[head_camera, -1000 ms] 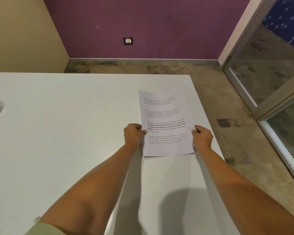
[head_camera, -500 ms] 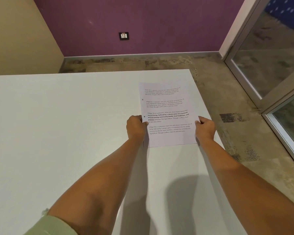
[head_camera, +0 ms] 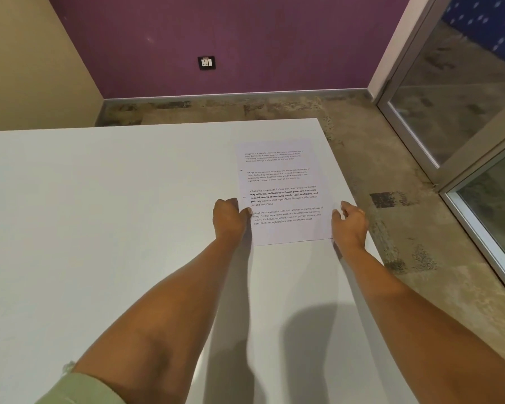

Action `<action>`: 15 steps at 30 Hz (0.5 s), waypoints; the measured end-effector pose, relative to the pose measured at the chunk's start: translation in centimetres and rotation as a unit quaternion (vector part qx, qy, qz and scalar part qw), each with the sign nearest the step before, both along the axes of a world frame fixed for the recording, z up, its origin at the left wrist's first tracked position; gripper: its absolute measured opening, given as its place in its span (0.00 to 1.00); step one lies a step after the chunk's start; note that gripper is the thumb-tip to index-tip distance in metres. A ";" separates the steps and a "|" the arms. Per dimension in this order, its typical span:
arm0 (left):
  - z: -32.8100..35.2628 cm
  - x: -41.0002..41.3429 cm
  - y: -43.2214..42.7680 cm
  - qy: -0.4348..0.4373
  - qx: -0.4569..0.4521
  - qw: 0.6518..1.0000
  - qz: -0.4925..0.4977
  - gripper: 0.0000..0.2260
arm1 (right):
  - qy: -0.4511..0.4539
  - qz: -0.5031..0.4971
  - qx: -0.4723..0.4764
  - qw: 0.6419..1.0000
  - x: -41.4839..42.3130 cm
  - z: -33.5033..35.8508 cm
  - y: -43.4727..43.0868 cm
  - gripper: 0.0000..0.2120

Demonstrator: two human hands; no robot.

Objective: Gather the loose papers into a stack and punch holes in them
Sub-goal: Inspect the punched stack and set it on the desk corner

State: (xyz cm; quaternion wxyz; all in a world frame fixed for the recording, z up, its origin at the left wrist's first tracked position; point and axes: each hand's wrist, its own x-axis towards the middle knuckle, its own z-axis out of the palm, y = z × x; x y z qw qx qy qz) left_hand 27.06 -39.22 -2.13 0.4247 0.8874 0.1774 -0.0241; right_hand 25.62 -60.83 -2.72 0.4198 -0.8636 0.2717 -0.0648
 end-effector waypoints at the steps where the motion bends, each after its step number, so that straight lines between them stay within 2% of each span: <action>1: 0.1 -0.7 0.1 -0.003 0.002 1.000 0.000 0.24 | 0.001 0.005 -0.002 1.000 -0.8 0.2 0.1 0.18; 3: 0.3 -2.4 0.4 -0.003 0.009 1.000 -0.006 0.21 | 0.006 0.021 -0.017 1.000 -2.5 0.2 0.4 0.20; 6: 0.0 -5.4 1.2 0.005 0.031 0.999 -0.033 0.08 | 0.027 0.042 -0.044 0.998 -5.5 0.1 1.1 0.22; 11: -0.6 -11.0 3.2 0.007 0.125 0.988 -0.093 0.12 | 0.094 0.110 -0.100 0.984 -10.7 -0.3 3.0 0.25; 15: -0.3 -16.4 6.3 -0.004 0.218 0.961 -0.169 0.13 | 0.139 0.186 -0.139 0.963 -14.8 -0.2 5.8 0.28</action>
